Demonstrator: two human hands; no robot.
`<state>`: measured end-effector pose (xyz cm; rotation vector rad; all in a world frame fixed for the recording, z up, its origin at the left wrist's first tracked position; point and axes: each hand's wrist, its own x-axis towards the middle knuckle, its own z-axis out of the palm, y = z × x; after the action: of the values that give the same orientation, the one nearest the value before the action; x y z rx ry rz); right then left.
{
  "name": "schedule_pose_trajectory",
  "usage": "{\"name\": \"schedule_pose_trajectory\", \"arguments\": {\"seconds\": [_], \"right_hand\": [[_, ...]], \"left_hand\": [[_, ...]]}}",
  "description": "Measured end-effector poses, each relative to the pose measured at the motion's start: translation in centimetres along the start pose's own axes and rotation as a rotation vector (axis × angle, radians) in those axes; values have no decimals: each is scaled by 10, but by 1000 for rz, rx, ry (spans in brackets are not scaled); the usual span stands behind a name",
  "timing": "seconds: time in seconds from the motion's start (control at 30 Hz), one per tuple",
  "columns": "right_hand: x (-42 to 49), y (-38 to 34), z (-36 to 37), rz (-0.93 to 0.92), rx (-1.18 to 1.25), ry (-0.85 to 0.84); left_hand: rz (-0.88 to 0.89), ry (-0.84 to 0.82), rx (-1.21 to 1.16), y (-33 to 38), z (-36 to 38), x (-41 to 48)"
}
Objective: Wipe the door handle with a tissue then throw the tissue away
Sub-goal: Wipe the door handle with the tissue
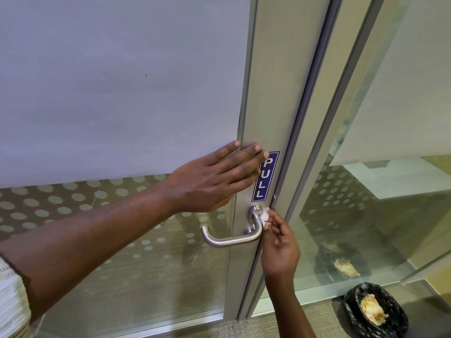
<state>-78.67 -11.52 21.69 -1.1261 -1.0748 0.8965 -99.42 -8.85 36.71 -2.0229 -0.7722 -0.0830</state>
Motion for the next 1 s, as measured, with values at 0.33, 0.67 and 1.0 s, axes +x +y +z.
{"name": "schedule_pose_trajectory", "arguments": {"seconds": [0.33, 0.67, 1.0], "right_hand": [[30, -31, 1, -541, -535, -272], [22, -38, 8, -485, -812, -238], [22, -26, 1, -134, -388, -99]], "left_hand": [[-5, 13, 0, 0, -3, 1], [-9, 3, -6, 0, -5, 1], [-7, -3, -15, -1, -4, 0]]}}
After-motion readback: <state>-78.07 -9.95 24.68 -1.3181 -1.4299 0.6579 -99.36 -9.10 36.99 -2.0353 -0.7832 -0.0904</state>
